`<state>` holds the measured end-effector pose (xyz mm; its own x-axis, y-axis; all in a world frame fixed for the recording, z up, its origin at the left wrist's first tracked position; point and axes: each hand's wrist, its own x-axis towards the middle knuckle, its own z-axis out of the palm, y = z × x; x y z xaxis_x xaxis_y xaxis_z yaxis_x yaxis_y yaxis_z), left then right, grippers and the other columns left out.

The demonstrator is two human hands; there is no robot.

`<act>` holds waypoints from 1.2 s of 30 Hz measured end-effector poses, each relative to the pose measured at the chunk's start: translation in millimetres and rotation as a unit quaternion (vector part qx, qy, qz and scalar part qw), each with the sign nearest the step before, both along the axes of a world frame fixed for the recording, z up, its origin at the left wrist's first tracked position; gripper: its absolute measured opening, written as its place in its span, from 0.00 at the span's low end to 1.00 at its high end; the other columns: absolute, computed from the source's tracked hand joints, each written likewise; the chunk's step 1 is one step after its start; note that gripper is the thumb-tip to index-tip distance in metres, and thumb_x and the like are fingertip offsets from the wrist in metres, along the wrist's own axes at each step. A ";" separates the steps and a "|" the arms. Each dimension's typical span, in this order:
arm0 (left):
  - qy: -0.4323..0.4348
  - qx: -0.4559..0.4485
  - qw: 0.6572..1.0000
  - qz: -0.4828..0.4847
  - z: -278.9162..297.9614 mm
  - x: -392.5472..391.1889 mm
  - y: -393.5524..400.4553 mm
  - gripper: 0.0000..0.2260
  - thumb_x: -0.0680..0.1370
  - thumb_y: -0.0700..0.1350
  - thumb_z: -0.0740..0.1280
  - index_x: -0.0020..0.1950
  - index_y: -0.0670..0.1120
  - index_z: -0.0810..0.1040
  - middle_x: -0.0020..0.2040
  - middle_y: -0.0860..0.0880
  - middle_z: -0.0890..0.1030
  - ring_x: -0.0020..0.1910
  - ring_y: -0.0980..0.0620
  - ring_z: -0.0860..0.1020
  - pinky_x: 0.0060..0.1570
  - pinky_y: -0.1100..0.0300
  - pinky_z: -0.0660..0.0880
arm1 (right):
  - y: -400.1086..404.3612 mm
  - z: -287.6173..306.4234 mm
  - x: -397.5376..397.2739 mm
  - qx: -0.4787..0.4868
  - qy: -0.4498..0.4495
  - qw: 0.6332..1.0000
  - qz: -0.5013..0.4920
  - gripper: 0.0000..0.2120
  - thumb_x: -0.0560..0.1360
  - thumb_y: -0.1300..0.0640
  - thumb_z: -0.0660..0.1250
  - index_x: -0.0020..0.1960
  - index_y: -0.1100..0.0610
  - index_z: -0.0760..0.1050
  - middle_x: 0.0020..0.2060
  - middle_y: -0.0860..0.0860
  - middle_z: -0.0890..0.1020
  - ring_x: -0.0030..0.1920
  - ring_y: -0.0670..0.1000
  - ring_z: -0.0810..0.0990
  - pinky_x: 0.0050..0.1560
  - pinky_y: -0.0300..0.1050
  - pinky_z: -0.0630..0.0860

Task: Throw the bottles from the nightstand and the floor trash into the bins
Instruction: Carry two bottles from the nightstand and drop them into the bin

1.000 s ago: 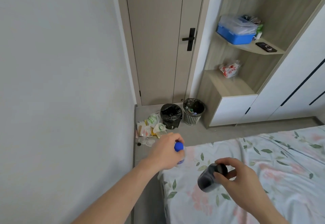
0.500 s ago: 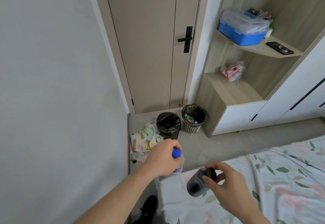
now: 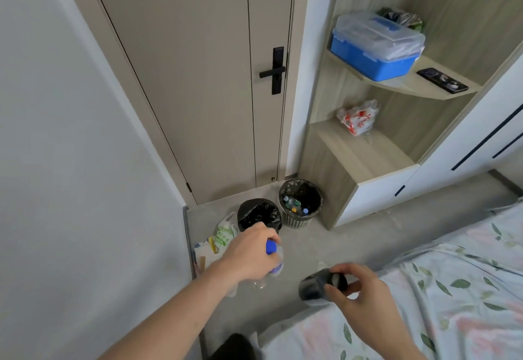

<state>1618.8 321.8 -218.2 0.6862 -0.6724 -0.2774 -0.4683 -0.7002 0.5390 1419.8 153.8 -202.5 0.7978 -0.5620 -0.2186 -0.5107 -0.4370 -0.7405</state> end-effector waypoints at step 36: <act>0.077 0.014 0.996 -0.039 -102.8 303.8 -161.7 0.08 0.76 0.49 0.66 0.54 0.58 0.79 0.54 0.61 0.73 0.53 0.59 0.76 0.58 0.59 0.74 | -172.9 -69.0 291.4 0.023 0.106 0.990 -0.092 0.09 0.72 0.52 0.75 0.49 0.44 0.78 0.49 0.42 0.80 0.36 0.39 0.82 0.38 0.35 0.74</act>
